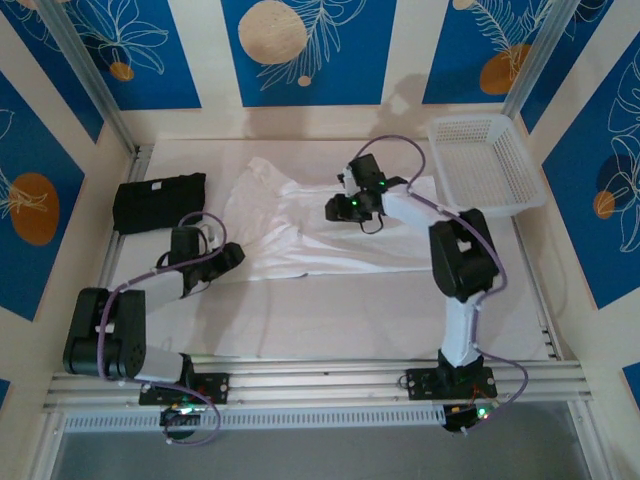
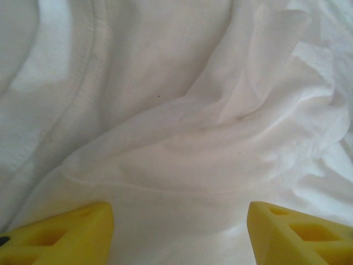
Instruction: Fold the inside-out t-shirt
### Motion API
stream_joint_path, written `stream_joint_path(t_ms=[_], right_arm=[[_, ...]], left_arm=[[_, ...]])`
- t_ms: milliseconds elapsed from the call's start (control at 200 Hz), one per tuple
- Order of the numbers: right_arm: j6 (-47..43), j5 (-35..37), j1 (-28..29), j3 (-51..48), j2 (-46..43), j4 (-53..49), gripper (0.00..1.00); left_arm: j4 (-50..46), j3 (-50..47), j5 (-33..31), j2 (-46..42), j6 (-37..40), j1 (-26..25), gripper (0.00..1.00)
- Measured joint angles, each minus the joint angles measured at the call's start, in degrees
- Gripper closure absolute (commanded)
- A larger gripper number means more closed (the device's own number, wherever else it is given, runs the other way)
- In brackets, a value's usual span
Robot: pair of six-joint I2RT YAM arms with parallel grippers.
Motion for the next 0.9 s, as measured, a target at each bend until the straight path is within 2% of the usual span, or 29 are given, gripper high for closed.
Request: stream_joint_path(t_ms=[175,370,575,720,900], right_arm=[[-0.5,0.2,-1.14,-7.63,-8.55,1.14,0.55],[-0.5,0.17,-1.49,-10.97,-8.85,1.92,0.55],[-0.52,0.15,-1.49,-11.19,-8.85,2.34,0.55],[-0.52,0.0,-1.51,-11.21,-8.85,2.78,0.55],[-0.52,0.0,-1.51,-11.37,-8.85,2.93,0.55]], left_arm=[[-2.91,8.55,-5.49,2.21,4.31,-2.91,0.35],[-7.39,24.65,-9.68,13.42,10.75,-5.62,0.39],[-13.86,34.16,-9.7,22.99,14.34,-5.75,0.46],[-17.2,38.53,-8.92,27.78,15.54,-5.81,0.57],[-19.19,41.35,-7.34,31.23,16.52,-5.86,0.77]])
